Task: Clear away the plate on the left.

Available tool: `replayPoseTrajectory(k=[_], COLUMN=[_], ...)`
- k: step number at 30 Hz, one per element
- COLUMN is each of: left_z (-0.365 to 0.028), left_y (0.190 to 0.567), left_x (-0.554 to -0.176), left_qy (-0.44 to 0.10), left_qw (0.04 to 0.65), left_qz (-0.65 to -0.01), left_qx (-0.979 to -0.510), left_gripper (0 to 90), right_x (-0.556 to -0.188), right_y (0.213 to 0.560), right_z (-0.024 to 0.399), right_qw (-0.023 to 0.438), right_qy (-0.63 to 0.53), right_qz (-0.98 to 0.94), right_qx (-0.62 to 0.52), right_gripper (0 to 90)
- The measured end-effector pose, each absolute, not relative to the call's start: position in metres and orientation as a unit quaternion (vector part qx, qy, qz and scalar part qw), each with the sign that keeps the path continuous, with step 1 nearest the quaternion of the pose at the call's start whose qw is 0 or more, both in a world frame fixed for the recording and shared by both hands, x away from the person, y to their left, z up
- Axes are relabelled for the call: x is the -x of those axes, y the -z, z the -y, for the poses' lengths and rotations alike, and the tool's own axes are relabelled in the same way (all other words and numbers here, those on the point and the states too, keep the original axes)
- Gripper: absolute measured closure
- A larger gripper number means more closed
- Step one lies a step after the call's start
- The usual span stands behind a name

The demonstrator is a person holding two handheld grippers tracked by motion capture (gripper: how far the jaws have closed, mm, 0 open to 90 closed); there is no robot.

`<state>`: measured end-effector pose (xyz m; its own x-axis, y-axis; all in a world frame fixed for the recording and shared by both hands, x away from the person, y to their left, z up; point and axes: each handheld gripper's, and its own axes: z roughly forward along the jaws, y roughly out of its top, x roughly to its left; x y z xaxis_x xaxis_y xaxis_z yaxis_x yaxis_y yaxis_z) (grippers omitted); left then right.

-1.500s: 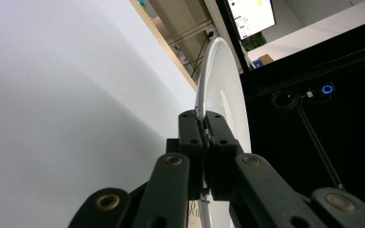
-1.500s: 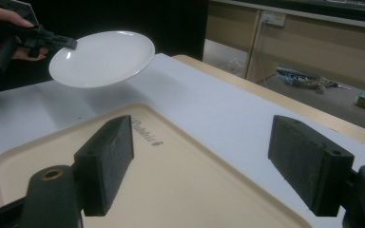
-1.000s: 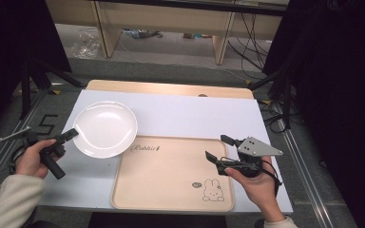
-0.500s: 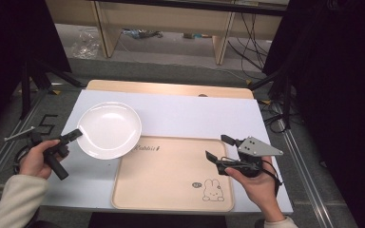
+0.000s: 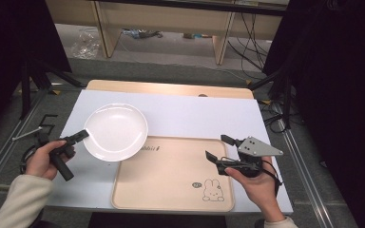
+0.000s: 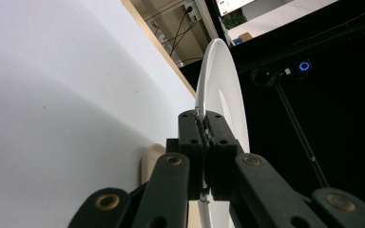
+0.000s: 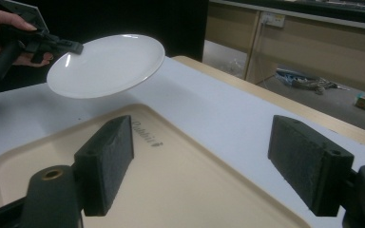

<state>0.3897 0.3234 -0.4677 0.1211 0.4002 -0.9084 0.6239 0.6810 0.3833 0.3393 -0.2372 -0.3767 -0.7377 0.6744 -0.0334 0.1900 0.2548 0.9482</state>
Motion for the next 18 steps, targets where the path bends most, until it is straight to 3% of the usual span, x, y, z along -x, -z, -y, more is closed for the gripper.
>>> replayPoseTrajectory(k=[18], left_z=[-0.311], left_y=[0.468], left_x=[-0.39], left_qy=[0.106], left_qw=[0.642], left_qz=[-0.65], left_qx=[-0.392], left_gripper=[86.8], right_x=[-0.339], right_y=[0.376], right_z=[0.237], right_qw=[0.226], right_qy=[-0.54], right_qz=[-0.759], right_qx=[-0.284], right_gripper=[24.5])
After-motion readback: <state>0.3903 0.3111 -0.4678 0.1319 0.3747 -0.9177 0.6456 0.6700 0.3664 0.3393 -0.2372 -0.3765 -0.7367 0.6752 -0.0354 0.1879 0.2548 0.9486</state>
